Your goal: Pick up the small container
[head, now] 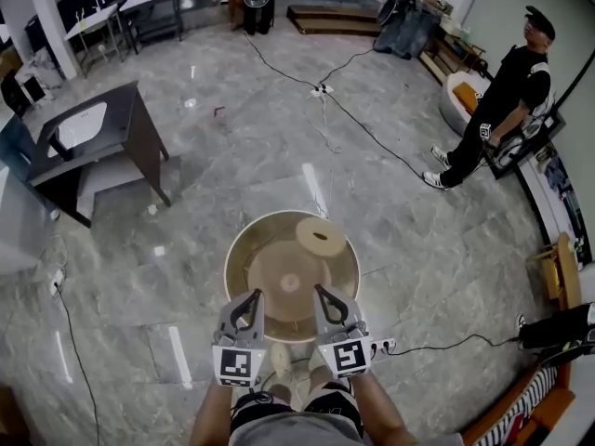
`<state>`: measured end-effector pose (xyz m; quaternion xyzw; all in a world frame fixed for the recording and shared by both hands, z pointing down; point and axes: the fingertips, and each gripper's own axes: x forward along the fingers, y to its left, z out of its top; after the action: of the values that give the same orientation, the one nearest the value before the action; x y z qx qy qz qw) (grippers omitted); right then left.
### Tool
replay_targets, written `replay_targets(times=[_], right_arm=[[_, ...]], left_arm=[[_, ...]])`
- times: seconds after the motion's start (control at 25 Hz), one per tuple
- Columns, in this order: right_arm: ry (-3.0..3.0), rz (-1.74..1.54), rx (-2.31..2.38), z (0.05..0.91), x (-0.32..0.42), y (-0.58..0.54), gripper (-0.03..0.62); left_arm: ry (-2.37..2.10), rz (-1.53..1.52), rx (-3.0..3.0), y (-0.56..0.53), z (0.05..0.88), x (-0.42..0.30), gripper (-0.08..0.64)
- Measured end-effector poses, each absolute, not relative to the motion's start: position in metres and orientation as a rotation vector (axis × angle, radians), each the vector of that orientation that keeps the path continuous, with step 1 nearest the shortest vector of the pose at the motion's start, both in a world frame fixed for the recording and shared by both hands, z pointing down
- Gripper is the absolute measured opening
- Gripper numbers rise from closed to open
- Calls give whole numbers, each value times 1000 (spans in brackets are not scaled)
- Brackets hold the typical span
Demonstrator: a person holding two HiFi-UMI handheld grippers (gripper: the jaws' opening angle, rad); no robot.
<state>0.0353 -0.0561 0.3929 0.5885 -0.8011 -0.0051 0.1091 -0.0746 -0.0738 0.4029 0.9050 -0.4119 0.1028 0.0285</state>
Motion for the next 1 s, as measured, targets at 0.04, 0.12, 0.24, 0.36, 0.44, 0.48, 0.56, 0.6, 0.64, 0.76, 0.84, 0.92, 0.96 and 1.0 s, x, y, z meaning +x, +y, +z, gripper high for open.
replay_targets(times=[0.04, 0.12, 0.24, 0.36, 0.44, 0.48, 0.56, 0.6, 0.64, 0.76, 0.84, 0.92, 0.96, 1.0], right_arm=[[-2360, -4, 1719, 398, 34, -60, 2], [-2371, 10, 1699, 410, 32, -68, 2], [-2387, 43, 1663, 433, 29, -85, 2], [-2406, 88, 1625, 469, 27, -101, 2], [-2414, 108, 1591, 494, 28, -109, 2], [-2418, 114, 1574, 507, 29, -113, 2], [-2424, 120, 1545, 533, 32, -121, 2], [-2426, 125, 1534, 545, 34, -125, 2], [-2429, 132, 1524, 558, 36, -128, 2], [-2432, 159, 1489, 597, 42, -136, 2], [-2435, 164, 1465, 623, 45, -139, 2], [-2441, 176, 1445, 648, 47, -141, 2], [-2444, 186, 1436, 660, 47, -142, 2], [-2446, 193, 1427, 673, 48, -144, 2]], left_arm=[[-1282, 313, 2763, -77, 407, -76, 18], [-1300, 334, 2762, -86, 420, -78, 18], [-1334, 343, 2711, -100, 444, -81, 18], [-1353, 396, 2715, -112, 479, -83, 18], [-1364, 398, 2678, -119, 499, -79, 18], [-1370, 391, 2652, -122, 509, -77, 18], [-1384, 369, 2605, -130, 528, -71, 18], [-1389, 364, 2596, -134, 538, -68, 18], [-1392, 366, 2592, -137, 548, -65, 18], [-1401, 372, 2566, -143, 581, -57, 18], [-1406, 378, 2548, -144, 604, -53, 18], [-1409, 379, 2529, -144, 627, -49, 18], [-1410, 382, 2518, -144, 639, -48, 18], [-1411, 389, 2510, -144, 651, -46, 18]])
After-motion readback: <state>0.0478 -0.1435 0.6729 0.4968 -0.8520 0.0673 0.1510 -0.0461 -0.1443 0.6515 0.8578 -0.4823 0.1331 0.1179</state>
